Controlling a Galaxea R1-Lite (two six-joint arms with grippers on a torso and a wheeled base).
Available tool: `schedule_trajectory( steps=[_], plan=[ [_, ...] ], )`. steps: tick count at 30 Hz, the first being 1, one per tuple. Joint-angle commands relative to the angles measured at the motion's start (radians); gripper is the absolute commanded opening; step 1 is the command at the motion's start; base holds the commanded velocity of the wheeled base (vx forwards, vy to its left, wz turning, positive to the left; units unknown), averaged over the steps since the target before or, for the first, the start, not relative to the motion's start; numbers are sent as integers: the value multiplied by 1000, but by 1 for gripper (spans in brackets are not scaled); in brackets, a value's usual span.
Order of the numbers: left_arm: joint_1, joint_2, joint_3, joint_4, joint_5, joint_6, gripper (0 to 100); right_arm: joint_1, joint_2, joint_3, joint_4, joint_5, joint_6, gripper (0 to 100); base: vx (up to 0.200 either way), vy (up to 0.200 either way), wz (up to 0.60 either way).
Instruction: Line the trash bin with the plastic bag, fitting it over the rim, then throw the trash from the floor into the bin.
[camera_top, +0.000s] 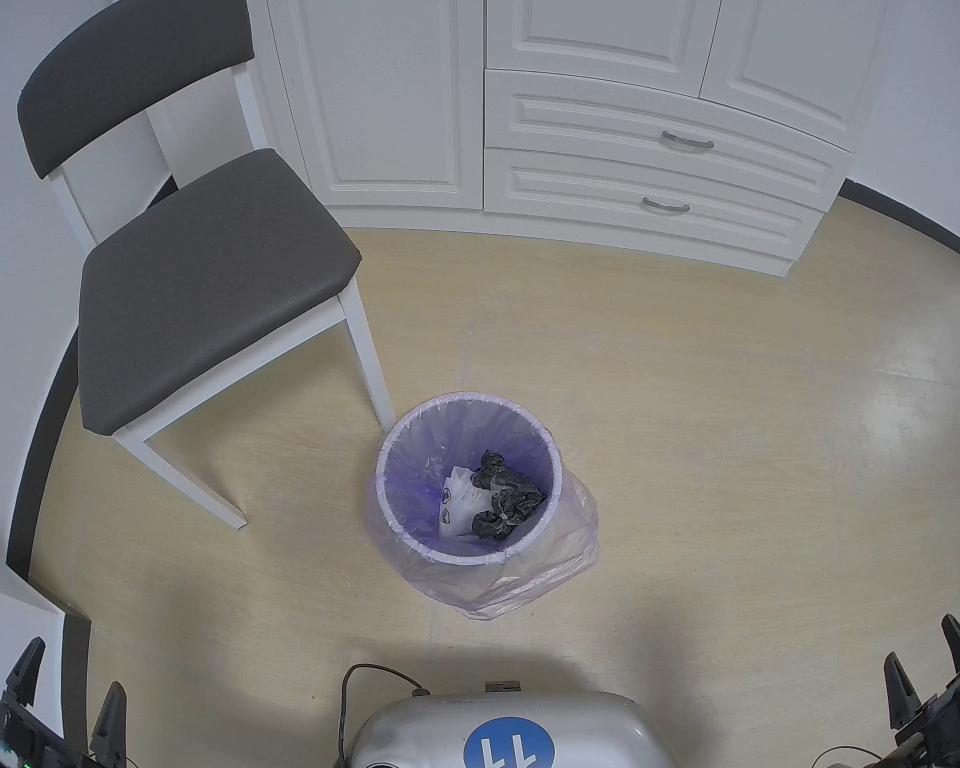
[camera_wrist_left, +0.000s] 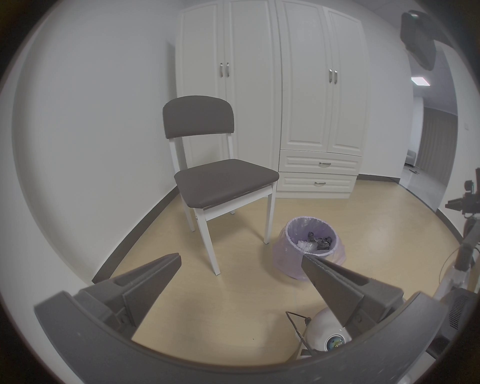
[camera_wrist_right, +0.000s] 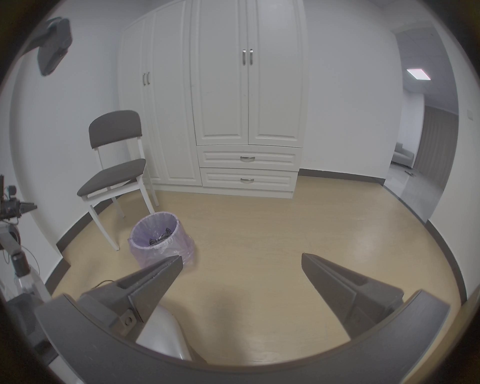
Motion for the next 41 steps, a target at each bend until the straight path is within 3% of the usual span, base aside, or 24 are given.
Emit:
schedule_trajectory(
  steps=[1, 7, 41],
  plan=[
    [0, -15, 17, 0, -1, -20, 100, 3, -14, 12, 1, -2, 39, 100, 0, 0, 0],
    [2, -13, 17, -1, 12, -64, 100, 2, -15, 13, -5, -6, 47, 100, 0, 0, 0],
    [2, -15, 17, -1, 7, -35, 100, 2, -15, 15, -7, -6, 47, 100, 0, 0, 0]
  ],
)
